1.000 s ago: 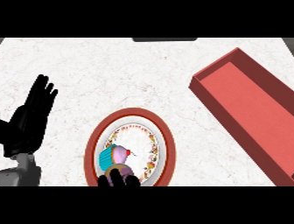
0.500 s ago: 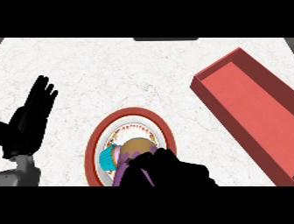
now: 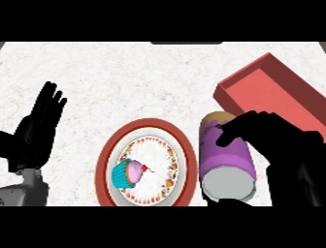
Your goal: Pick the can from the plate and place it in the cardboard box
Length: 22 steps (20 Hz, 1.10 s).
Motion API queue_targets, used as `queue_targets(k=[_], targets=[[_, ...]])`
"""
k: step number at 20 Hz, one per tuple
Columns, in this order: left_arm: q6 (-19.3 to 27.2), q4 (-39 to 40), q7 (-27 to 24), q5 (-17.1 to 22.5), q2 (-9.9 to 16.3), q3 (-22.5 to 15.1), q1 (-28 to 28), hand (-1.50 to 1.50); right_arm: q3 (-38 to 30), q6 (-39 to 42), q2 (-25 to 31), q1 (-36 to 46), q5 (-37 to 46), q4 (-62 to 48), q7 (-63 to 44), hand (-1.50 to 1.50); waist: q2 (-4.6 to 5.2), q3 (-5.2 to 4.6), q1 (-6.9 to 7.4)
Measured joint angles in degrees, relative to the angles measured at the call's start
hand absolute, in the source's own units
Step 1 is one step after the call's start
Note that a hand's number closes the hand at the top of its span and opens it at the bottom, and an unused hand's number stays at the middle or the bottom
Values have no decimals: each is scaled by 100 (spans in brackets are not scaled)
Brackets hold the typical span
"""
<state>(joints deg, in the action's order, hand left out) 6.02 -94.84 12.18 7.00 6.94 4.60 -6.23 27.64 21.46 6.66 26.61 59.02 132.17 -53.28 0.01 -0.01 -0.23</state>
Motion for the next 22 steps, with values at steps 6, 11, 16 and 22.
queue_targets(k=[6, 11, 16, 22], targets=[[7, -221, 164, -33, -32, -92, 80, 0, -1195, -155, 673, -117, -224, -733, 975, 150, 6, 4, 36], [26, -212, 140, -92, -69, -123, 55, 0, -1943, -545, 1178, -252, -374, -1671, 2029, 150, 10, 4, 46], [-22, -50, 18, -85, -93, -109, 35, 0, -1963, -395, 1641, -448, -202, -2587, 2607, 150, 25, -1, 70], [23, -77, 86, -107, -85, -85, -69, 0, -2003, 90, 1801, -460, -298, -3756, 2906, -150, 20, 2, 77]])
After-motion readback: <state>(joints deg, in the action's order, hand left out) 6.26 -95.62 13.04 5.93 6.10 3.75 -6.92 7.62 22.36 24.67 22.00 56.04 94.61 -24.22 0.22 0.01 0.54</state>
